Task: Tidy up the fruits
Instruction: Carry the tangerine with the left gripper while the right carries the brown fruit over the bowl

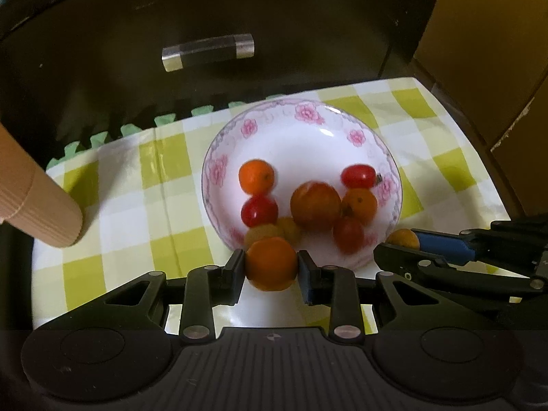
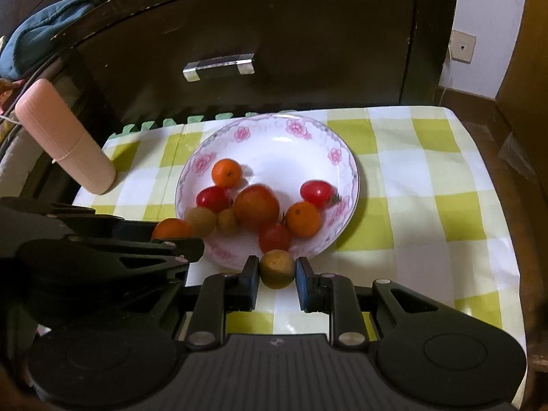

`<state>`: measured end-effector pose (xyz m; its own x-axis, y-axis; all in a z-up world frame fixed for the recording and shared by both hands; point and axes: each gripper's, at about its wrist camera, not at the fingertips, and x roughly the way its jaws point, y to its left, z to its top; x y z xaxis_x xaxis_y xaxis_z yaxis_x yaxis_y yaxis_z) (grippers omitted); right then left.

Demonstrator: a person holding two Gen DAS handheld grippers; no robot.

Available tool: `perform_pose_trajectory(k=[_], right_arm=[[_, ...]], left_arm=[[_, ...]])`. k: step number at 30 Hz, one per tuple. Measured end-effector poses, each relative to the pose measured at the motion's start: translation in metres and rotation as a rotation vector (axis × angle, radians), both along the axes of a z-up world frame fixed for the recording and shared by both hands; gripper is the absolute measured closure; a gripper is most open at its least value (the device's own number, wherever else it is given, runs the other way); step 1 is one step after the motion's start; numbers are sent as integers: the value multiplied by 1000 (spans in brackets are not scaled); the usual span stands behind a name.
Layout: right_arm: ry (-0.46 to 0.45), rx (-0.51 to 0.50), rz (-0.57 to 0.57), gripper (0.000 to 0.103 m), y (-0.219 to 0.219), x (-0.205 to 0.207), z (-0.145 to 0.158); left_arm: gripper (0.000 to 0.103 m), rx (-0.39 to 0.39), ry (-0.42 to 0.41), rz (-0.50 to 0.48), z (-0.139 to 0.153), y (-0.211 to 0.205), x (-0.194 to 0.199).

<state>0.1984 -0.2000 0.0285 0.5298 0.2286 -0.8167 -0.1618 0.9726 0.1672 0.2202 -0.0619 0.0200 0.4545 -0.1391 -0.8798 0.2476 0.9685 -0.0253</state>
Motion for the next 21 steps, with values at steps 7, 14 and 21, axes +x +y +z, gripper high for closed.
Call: perform_pose_trajectory(k=[7, 14, 21], right_arm=[[-9, -6, -7, 81, -3, 22, 1], [-10, -6, -12, 81, -3, 41, -3], [-9, -6, -20, 81, -6, 54, -9]], left_arm=[[64, -7, -2, 16, -1, -3, 17], [64, -12, -1, 28, -4, -2, 30], [64, -5, -3, 28, -7, -7, 41]])
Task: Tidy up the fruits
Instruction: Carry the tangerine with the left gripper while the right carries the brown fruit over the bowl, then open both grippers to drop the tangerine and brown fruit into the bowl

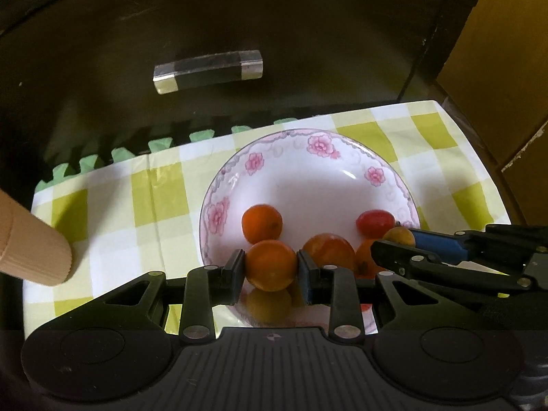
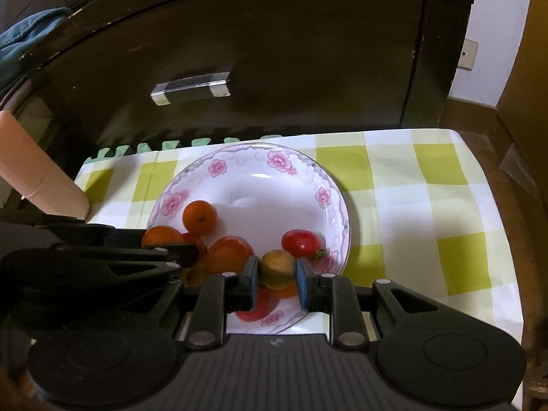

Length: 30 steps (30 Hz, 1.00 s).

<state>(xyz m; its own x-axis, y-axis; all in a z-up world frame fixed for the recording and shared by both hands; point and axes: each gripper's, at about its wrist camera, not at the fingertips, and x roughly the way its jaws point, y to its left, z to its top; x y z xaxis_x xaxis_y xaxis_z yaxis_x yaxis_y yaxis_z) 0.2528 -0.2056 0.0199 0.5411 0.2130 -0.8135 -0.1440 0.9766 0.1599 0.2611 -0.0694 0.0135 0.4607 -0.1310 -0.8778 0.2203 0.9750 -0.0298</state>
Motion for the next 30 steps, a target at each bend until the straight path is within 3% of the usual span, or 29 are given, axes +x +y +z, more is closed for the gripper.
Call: perform_pose_trajectory(k=[17, 30], right_arm=[[-16, 12, -21, 79, -4, 24, -10], [-21, 29, -21, 79, -3, 25, -6]], left_arm=[[63, -18, 16, 25, -6, 1, 19], [55, -16, 11, 42, 0, 6, 18]])
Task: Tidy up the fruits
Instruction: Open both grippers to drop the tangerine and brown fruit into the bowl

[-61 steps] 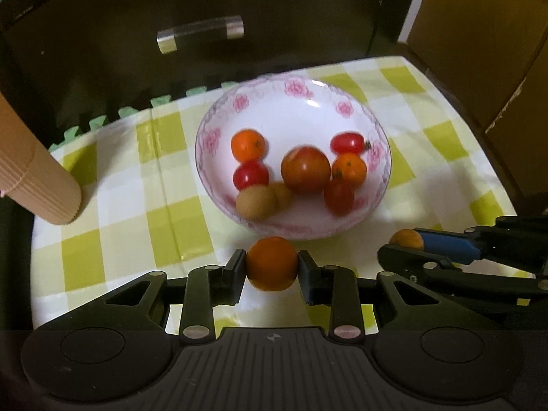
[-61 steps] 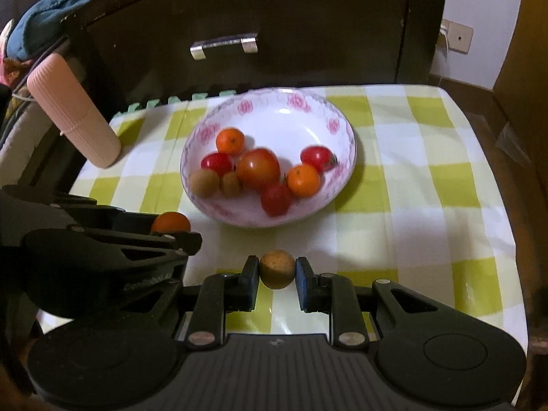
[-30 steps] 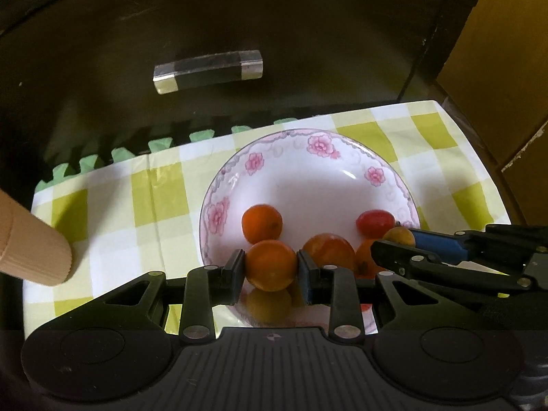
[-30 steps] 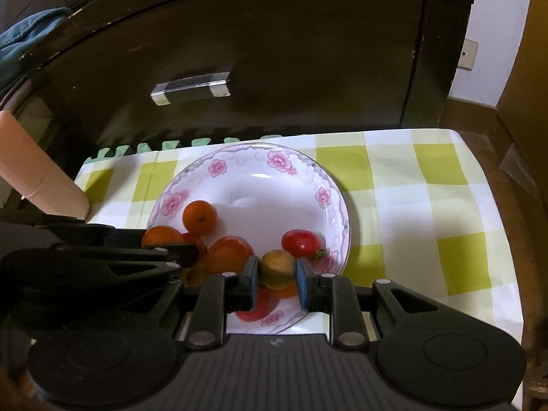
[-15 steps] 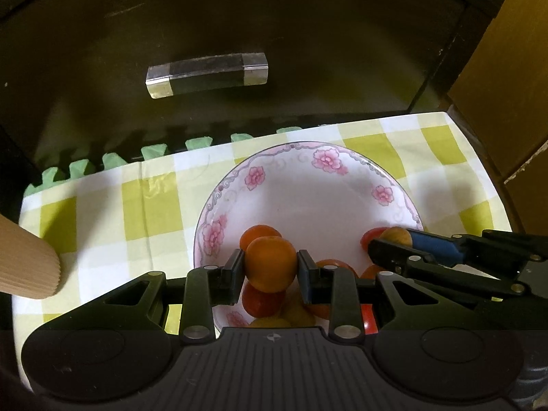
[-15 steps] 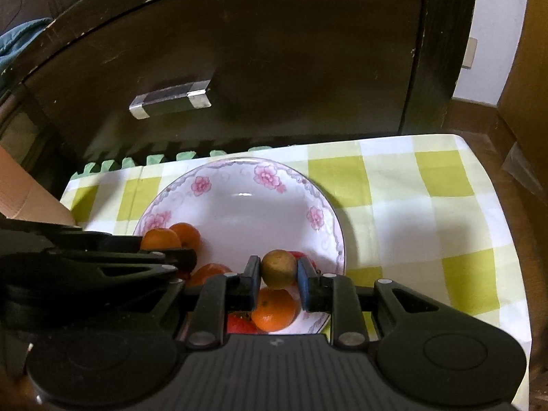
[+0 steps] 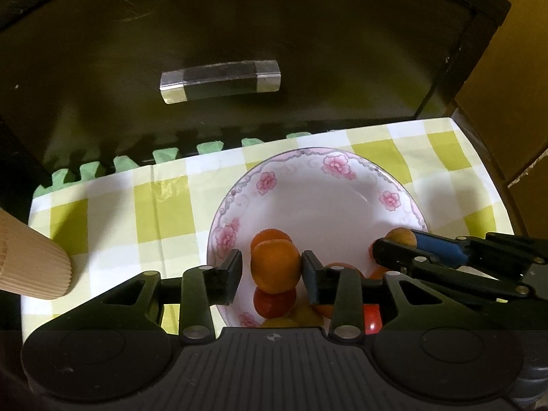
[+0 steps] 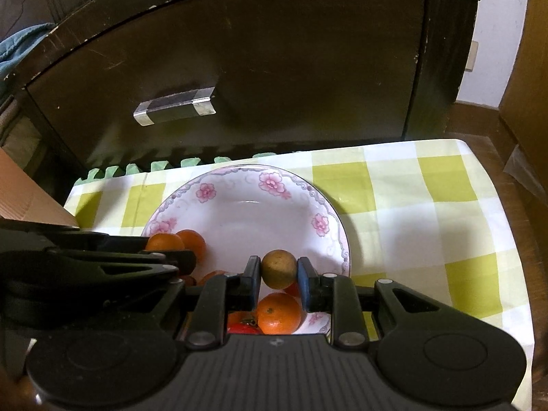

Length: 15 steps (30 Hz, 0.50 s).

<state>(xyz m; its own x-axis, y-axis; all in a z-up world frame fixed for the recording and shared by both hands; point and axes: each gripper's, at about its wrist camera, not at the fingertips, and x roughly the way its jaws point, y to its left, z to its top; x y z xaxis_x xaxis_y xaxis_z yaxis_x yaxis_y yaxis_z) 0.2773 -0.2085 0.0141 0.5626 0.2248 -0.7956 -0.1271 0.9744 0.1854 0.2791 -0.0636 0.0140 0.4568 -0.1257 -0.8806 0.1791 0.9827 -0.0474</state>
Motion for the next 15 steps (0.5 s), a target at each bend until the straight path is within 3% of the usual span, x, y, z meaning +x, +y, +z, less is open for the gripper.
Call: perform_pose_trajectory(k=[15], right_arm=[[-13, 39, -10, 76, -3, -3, 9]], left_arm=[[42, 0, -17, 18, 8, 10, -5]])
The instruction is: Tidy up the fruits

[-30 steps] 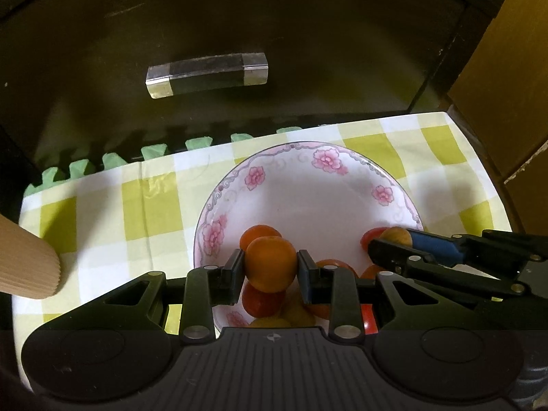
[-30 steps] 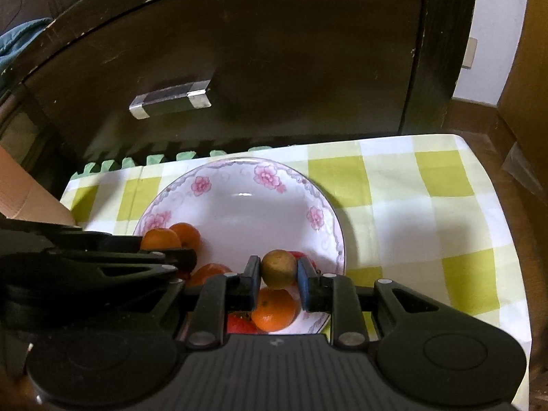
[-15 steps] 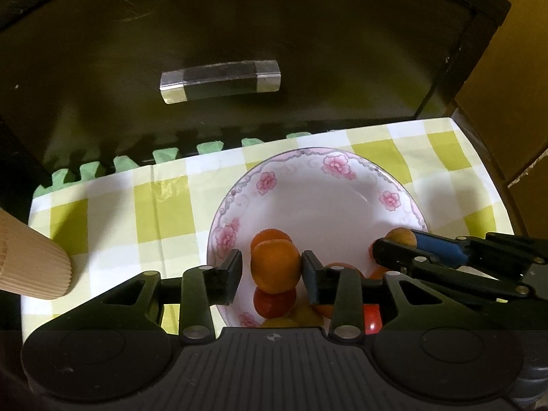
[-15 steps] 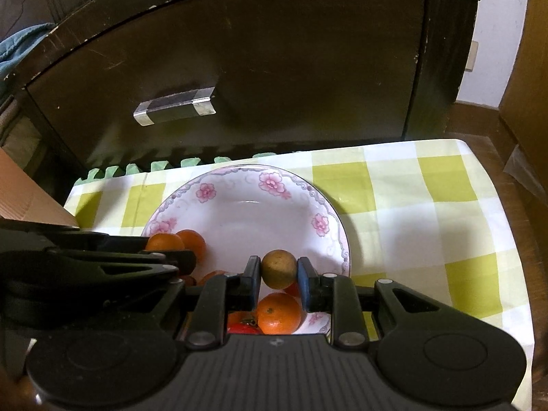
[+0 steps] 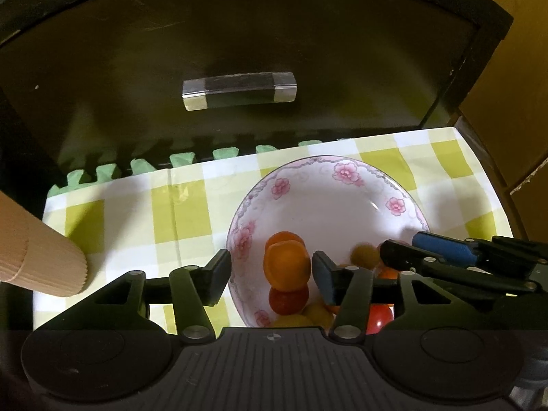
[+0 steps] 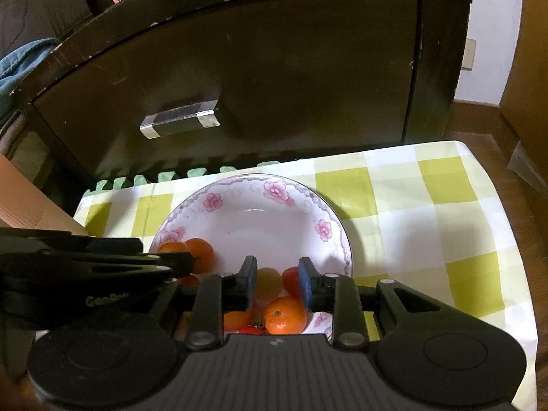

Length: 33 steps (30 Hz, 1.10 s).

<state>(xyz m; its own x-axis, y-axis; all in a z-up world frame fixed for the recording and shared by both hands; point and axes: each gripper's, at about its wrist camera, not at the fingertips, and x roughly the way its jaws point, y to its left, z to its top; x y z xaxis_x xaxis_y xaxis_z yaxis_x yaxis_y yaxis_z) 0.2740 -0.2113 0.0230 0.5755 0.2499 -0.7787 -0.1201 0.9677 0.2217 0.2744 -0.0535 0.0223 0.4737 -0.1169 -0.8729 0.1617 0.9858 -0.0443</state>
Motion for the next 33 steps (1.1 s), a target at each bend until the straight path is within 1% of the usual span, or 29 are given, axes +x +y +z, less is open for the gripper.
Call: perform_pose_trajectory(k=[3, 7, 12, 19, 20, 24, 26, 29, 33], right_arm=[[-1, -1, 1, 75, 1, -2, 1], [-8, -12, -18, 75, -1, -6, 3], [-26, -7, -52, 74, -11, -14, 13], [-40, -7, -62, 72, -19, -32, 26], [-41, -7, -63, 72, -20, -35, 28], [-46, -6, -67, 71, -23, -47, 34], [-51, -8, -70, 70, -24, -54, 36], [-57, -22, -68, 66, -24, -64, 38], [-58, -27, -64, 65, -22, -78, 38]], left_arm=[[41, -5, -2, -3, 2, 1, -4], [33, -9, -20, -18, 8, -2, -11], [29, -7, -51, -38, 20, -8, -21], [25, -15, -68, -38, 29, -10, -38], [25, -13, -76, -39, 31, -11, -41], [18, 13, -122, -44, 37, -12, -57], [18, 25, -138, -45, 38, -12, -64], [17, 12, -148, -36, 38, -9, -74], [16, 22, -175, -22, 40, -6, -87]])
